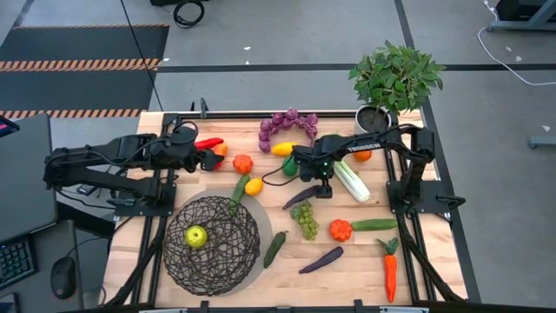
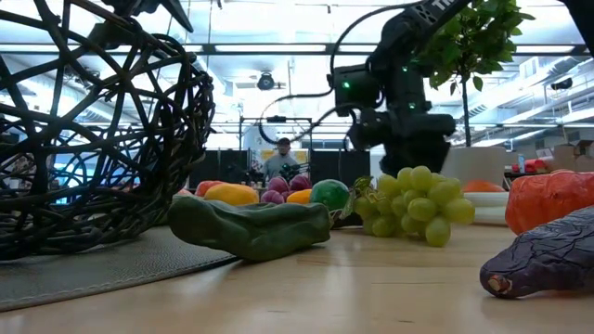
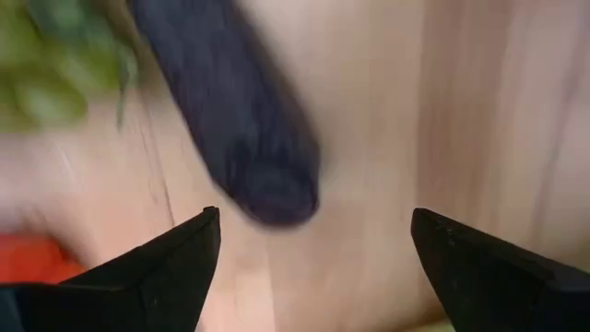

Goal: Build produce basket
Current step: Put the top violet eggplant into the black basket

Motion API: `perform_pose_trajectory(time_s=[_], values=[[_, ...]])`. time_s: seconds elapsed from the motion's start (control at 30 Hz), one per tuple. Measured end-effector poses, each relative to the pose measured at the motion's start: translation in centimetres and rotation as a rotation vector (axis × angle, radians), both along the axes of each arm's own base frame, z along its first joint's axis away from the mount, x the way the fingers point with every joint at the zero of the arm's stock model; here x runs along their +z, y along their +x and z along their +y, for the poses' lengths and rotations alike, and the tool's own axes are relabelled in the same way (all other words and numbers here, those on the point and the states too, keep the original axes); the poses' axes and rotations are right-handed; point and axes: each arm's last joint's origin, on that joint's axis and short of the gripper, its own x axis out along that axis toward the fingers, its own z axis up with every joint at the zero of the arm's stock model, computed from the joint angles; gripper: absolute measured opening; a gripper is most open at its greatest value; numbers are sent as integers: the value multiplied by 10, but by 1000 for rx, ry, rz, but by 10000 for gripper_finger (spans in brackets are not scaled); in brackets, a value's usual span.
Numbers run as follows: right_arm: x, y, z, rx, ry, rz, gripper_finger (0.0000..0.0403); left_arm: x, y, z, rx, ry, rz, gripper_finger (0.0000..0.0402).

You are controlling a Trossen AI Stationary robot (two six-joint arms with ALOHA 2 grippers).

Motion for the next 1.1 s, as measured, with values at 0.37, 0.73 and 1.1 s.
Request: perform_pose_trajectory(time_s=[0.37,0.73,1.1], values=[[1,10,9,126,0,-96,354,-4,6,0,22,-27,12,291],[-2,16,26,183,-11,-149,348,-3,6,0,44,-53,-3,291],[-4,13,32,175,-55,-99,211,-3,7,0,53,-62,-17,291]])
